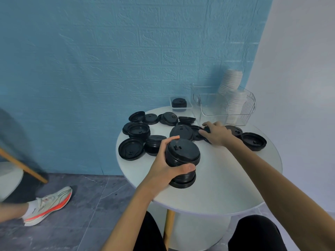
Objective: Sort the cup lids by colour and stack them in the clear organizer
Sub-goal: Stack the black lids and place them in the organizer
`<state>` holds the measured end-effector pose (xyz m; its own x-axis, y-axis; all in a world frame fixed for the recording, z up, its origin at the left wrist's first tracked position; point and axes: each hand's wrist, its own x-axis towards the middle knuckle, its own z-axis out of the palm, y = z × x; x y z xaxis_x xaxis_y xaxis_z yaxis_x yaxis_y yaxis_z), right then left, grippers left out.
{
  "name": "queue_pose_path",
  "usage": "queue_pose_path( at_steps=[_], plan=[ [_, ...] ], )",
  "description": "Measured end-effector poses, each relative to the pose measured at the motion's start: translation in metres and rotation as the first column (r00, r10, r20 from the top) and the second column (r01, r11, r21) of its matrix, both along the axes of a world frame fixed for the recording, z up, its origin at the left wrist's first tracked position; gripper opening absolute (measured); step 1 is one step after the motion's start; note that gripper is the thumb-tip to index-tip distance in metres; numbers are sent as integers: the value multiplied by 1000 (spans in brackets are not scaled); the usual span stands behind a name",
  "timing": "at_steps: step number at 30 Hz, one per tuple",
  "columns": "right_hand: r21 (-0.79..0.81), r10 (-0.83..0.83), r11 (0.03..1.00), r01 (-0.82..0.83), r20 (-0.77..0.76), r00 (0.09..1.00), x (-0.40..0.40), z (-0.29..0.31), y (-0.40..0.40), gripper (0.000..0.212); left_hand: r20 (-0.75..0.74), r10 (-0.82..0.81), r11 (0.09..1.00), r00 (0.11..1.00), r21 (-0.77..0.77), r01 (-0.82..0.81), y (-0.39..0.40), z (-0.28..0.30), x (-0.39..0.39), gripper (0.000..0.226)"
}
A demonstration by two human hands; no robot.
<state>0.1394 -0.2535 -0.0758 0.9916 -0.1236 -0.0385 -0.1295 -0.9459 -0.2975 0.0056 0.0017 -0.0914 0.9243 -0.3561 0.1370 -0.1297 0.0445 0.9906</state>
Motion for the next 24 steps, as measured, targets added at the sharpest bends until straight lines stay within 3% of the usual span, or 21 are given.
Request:
queue_pose_path(
  at_steps=[9,14,18,24],
  plan=[
    [152,27,987,-59,206,978,-24,24,4,63,-8,-9,1000,1000,-15,9,0,-2,1,93],
    [309,175,894,-325,428,887,-76,74,40,56,0,-17,1000,1000,-11,17,0,-3,2,91],
    [289,409,790,-541,410,815,-124,73,76,50,7,-6,1000,1000,1,6,-1,-3,3,90],
    [273,486,752,-600,385,784,-126,47,88,45,35,4,999,999,32,-6,-1,-2,1,77]
  ],
)
